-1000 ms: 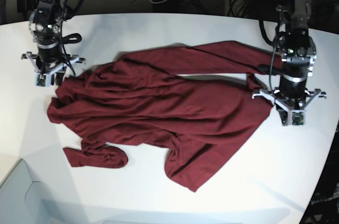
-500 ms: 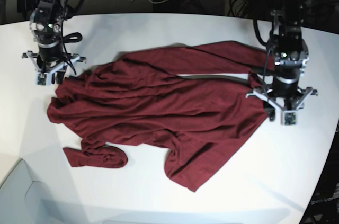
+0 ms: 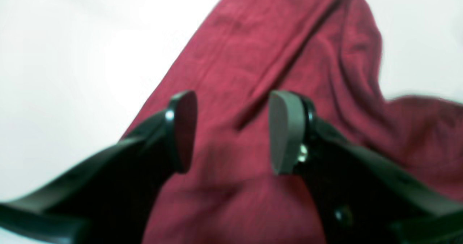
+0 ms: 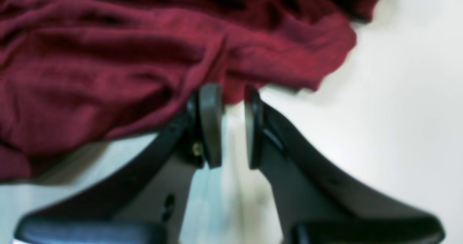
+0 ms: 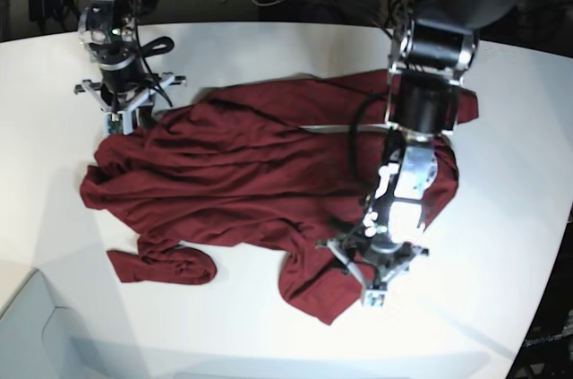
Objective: Layout the t-shirt on the table in an organized manner, then fold the t-shirt properly
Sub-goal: 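Drag the grasped shirt edge with the left gripper away from the right gripper, then regrasp the shirt body with both grippers at its two sides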
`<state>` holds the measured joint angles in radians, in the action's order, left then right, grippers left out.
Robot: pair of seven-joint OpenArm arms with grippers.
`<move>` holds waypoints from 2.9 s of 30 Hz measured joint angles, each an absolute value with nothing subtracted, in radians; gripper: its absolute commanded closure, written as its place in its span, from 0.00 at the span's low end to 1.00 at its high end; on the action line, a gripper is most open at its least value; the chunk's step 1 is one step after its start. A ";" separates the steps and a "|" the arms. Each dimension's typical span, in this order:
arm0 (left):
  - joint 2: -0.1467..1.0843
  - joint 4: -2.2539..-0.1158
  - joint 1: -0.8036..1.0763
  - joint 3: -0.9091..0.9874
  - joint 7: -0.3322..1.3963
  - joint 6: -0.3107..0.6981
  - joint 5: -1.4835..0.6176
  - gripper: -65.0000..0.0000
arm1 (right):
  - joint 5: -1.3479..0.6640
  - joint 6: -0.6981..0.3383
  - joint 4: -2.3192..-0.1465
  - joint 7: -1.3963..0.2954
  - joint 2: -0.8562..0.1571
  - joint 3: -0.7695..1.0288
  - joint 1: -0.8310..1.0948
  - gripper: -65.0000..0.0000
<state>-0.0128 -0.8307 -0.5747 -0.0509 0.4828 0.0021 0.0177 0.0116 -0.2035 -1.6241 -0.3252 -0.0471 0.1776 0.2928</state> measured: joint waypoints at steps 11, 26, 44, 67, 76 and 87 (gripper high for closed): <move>-0.036 -0.200 -0.768 -0.121 0.036 0.002 0.015 0.52 | 0.012 -0.204 -1.625 -0.324 -0.047 0.161 0.310 0.85; 0.118 -0.190 -0.710 -0.118 -0.107 0.015 -0.004 0.52 | -0.001 -0.205 -1.536 -0.286 -0.069 0.160 0.270 0.84; 0.216 -0.275 -0.686 -0.113 -0.029 0.003 0.000 0.52 | -0.015 -0.212 -1.362 -0.244 -0.191 0.220 0.145 0.85; 0.133 -1.225 -0.273 0.170 0.289 0.004 0.006 0.52 | 0.007 -0.205 -1.518 -0.311 -0.055 0.059 0.170 0.85; 0.098 -1.373 -0.105 0.169 0.363 0.010 0.004 0.52 | 0.001 -0.205 -1.485 -0.267 -0.110 0.064 0.225 0.85; 0.074 -1.316 -0.131 0.155 0.360 0.000 0.010 0.52 | 0.014 -0.207 -1.720 -0.320 -0.132 0.105 0.495 0.85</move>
<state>0.0738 -1.3163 -0.1307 0.1547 0.3603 -0.0002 0.0101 0.0135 -0.2070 -1.7203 -0.3199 -0.1322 0.1055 0.4950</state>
